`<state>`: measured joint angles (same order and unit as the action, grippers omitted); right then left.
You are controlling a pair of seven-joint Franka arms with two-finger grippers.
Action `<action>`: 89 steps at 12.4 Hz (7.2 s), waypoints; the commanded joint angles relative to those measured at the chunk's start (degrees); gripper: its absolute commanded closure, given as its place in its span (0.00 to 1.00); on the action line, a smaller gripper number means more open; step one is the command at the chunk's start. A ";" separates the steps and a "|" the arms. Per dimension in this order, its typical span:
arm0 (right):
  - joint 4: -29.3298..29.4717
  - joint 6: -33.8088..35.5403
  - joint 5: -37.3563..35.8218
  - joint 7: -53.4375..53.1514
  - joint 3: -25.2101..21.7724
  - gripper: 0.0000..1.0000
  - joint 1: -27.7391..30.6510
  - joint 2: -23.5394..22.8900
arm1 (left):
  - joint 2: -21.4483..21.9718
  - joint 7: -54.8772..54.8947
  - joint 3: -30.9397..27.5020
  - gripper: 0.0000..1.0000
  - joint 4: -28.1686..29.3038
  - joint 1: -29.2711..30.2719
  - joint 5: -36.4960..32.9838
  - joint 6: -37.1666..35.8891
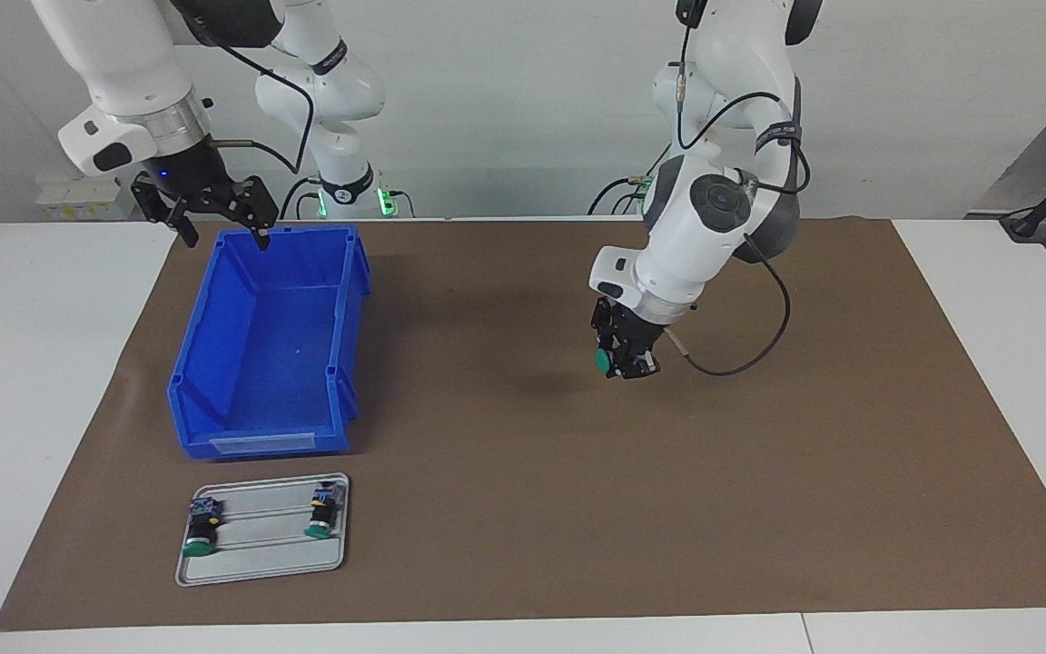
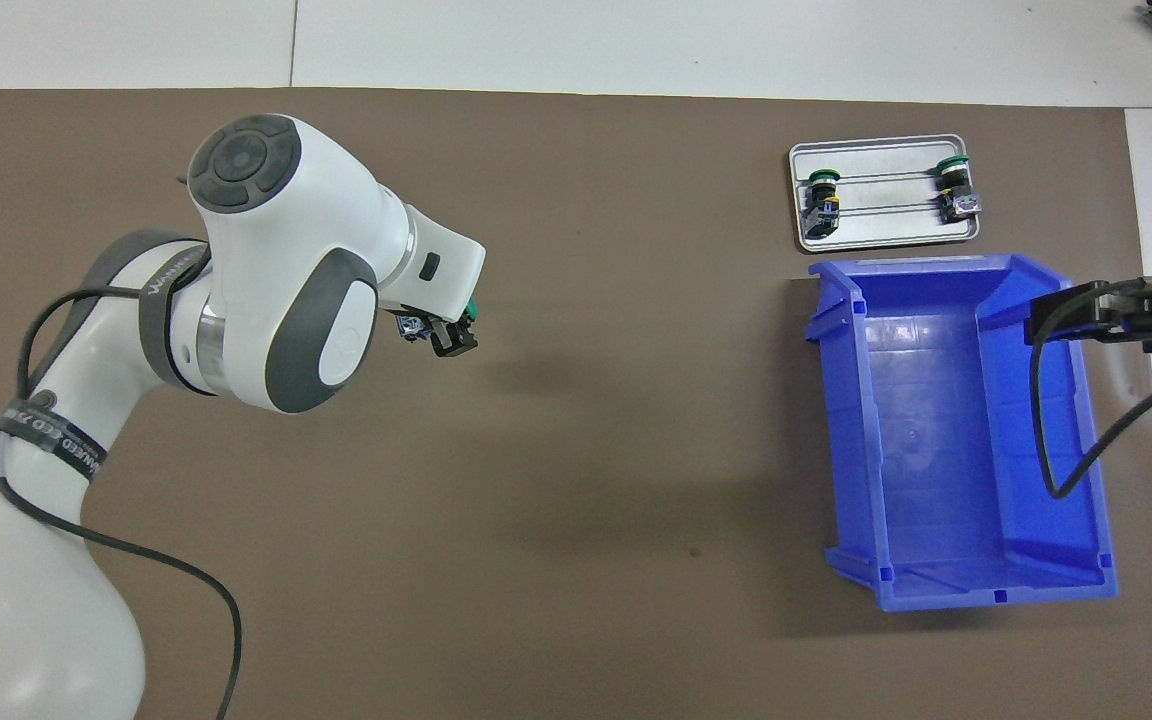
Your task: Place and press button with both arms
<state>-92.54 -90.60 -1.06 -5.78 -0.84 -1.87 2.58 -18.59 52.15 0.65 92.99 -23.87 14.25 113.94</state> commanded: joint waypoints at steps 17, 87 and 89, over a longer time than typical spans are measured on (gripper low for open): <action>-1.41 0.07 1.06 -0.64 0.48 0.00 0.37 1.37 | 13.31 46.43 0.05 0.87 26.43 16.58 46.27 7.59; -1.41 0.07 1.06 -0.64 0.48 0.00 0.37 1.37 | -10.24 108.23 11.30 0.85 28.82 18.60 110.92 -1.96; -1.41 0.07 1.06 -0.55 0.48 0.00 0.37 1.37 | -9.45 108.95 11.30 0.85 31.10 18.86 110.03 -4.68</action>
<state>-92.57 -90.60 -1.05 -5.78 -0.63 -1.89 2.60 -30.60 156.29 11.51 119.74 -6.29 124.93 112.35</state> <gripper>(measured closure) 0.000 0.670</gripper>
